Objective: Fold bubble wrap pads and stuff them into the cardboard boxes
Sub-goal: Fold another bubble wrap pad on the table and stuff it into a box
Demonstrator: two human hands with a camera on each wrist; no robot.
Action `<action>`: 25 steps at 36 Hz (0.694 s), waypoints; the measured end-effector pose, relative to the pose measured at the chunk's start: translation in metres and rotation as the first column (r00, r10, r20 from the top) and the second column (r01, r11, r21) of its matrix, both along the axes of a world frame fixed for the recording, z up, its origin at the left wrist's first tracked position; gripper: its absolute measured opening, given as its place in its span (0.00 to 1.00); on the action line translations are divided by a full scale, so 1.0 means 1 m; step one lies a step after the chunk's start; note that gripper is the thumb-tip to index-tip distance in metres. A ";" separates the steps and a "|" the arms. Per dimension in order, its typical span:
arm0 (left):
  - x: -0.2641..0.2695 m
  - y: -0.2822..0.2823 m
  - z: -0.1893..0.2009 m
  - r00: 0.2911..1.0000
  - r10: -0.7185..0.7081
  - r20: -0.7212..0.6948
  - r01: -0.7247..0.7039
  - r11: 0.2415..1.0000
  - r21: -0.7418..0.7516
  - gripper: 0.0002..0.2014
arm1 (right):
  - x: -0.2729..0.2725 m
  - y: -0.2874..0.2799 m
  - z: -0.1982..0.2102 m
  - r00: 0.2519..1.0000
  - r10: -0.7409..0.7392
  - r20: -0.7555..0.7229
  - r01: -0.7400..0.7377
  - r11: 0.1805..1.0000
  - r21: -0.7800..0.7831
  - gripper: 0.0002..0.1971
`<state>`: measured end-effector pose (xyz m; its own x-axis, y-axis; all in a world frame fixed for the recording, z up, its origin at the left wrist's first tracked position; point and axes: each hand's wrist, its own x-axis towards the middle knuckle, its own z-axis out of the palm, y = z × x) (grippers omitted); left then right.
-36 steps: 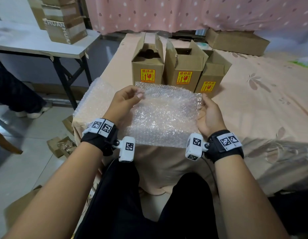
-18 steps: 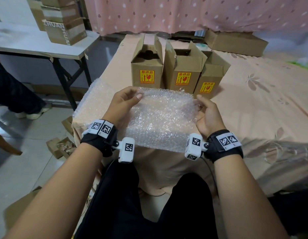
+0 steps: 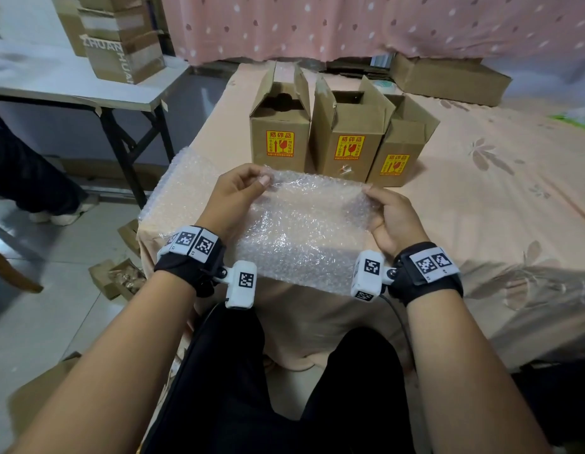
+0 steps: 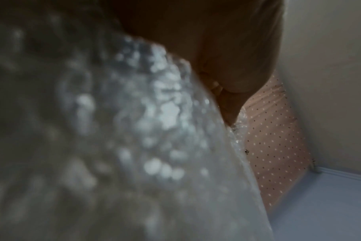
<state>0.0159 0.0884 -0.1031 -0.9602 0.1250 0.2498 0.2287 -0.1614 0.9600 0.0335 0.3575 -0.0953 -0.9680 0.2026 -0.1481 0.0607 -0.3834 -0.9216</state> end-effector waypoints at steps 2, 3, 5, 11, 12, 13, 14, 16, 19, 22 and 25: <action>-0.001 0.000 -0.001 1.000 -0.006 -0.001 0.006 1.000 0.005 0.06 | -0.001 0.000 -0.001 1.000 -0.019 0.001 0.019 1.000 0.016 0.05; -0.001 0.000 0.000 1.000 -0.007 -0.002 0.007 1.000 0.005 0.06 | -0.001 0.000 -0.002 1.000 -0.020 0.001 0.020 1.000 0.015 0.06; -0.001 0.000 -0.001 1.000 -0.008 -0.003 0.008 1.000 0.005 0.06 | -0.001 0.001 -0.003 1.000 -0.017 -0.001 0.017 1.000 0.012 0.06; -0.001 0.000 -0.002 1.000 -0.018 -0.007 0.018 1.000 -0.008 0.05 | -0.001 0.000 -0.002 0.999 -0.053 -0.008 0.053 0.999 0.007 0.11; -0.001 -0.001 -0.002 1.000 -0.018 -0.005 0.018 1.000 -0.010 0.05 | -0.001 0.000 -0.001 0.998 -0.060 -0.011 0.061 0.998 0.010 0.12; -0.001 -0.001 -0.002 1.000 -0.018 -0.004 0.018 1.000 -0.014 0.05 | -0.001 0.000 -0.001 0.998 -0.061 -0.012 0.061 0.998 0.017 0.12; -0.001 -0.001 -0.002 1.000 -0.019 -0.003 0.019 1.000 -0.016 0.05 | 0.000 0.000 -0.002 0.998 -0.055 -0.015 0.055 0.998 0.016 0.13; 0.000 0.000 -0.001 1.000 -0.018 -0.001 0.018 1.000 -0.012 0.05 | 0.001 -0.001 -0.003 1.000 -0.018 -0.023 0.018 1.000 -0.004 0.13; 0.000 -0.001 0.000 1.000 -0.008 0.008 0.008 1.000 -0.002 0.05 | 0.001 0.000 -0.004 0.999 0.035 -0.035 -0.036 0.999 -0.032 0.07; 0.001 0.000 0.000 1.000 -0.005 0.003 0.005 1.000 -0.010 0.05 | 0.001 0.003 -0.006 0.997 0.050 -0.050 -0.052 0.998 -0.025 0.06; 0.001 0.000 0.000 1.000 0.015 -0.002 -0.015 1.000 -0.005 0.04 | 0.003 0.003 -0.007 0.994 0.072 -0.081 -0.073 0.997 -0.001 0.07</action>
